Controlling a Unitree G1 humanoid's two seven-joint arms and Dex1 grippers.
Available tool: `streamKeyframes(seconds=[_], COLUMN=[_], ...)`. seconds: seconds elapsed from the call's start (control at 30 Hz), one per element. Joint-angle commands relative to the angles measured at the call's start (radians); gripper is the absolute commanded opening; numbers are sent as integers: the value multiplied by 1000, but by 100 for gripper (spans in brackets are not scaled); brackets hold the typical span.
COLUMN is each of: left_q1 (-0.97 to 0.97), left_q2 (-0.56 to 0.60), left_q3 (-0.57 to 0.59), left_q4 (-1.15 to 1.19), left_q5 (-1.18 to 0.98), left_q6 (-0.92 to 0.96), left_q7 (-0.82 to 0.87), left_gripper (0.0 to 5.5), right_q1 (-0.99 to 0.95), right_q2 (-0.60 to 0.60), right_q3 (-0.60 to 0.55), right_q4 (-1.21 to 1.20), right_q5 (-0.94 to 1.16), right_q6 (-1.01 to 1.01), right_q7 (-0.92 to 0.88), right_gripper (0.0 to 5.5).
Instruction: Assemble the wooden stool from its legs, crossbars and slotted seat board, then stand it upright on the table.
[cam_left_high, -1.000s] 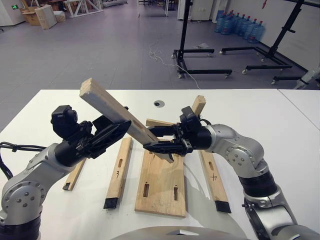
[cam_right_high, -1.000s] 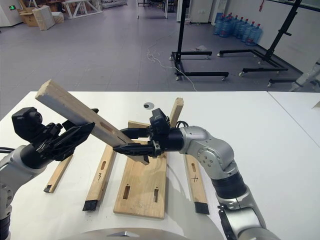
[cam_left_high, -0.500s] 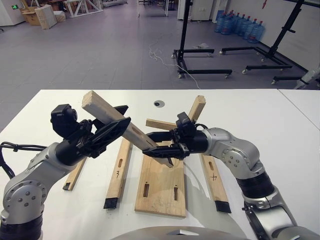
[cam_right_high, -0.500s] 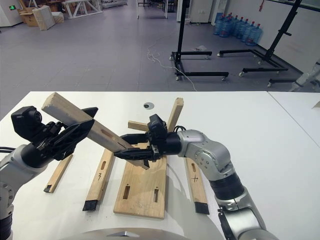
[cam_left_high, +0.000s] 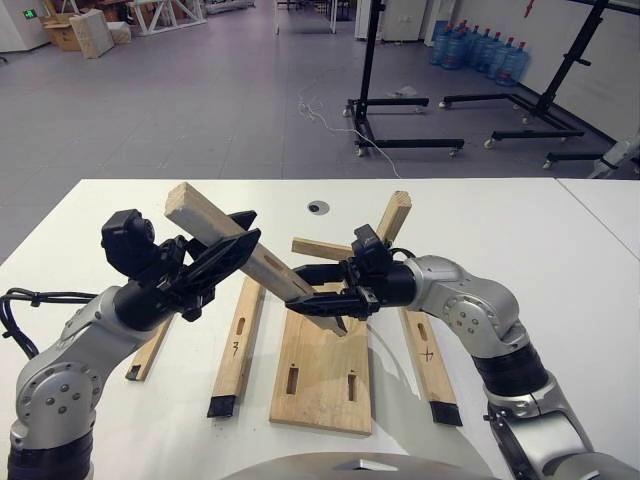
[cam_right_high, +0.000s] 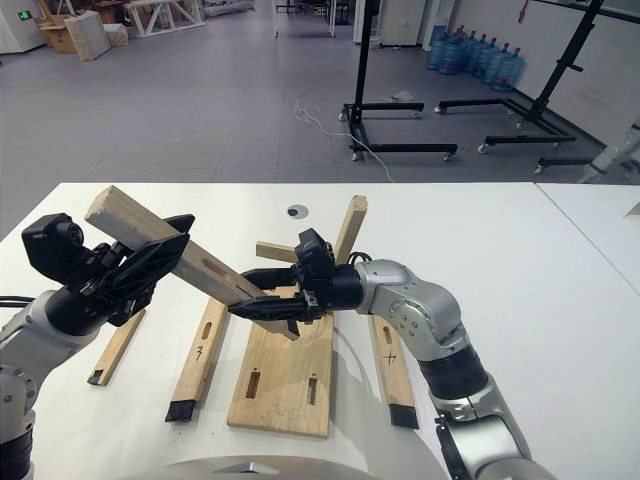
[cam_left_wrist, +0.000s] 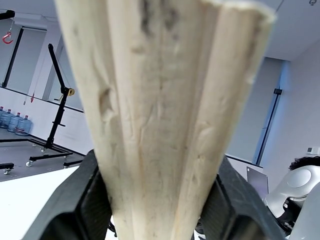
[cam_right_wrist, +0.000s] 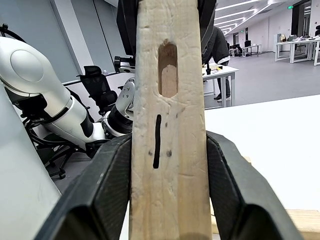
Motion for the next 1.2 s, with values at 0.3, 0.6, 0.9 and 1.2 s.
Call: streamKeyframes(seconds=[0.3,0.6,0.9,1.2], left_q1=[-105,-154,-238,-394], left_q2=[63,53,23,-4], left_q3=[-12,-76,-102,-176], left_q4=[143,214,384,647], left_q5=[134,477,563,653], left_q6=[-12,-122,-160,-327], left_q7=[-133,-65,-126,-440], left_gripper=[205,205,205,205], right_q1=[30,-95,-240,-323], right_q2=[-58,-98,-33,-14], right_q3=[-87,-283,-348,-393], right_q4=[-81,-93,76,239], right_q5=[-21,110,52,-28], right_q6=[28,37,-81,-186], right_q7=[-119,-169,-266,-318], right_gripper=[308,308,308,308])
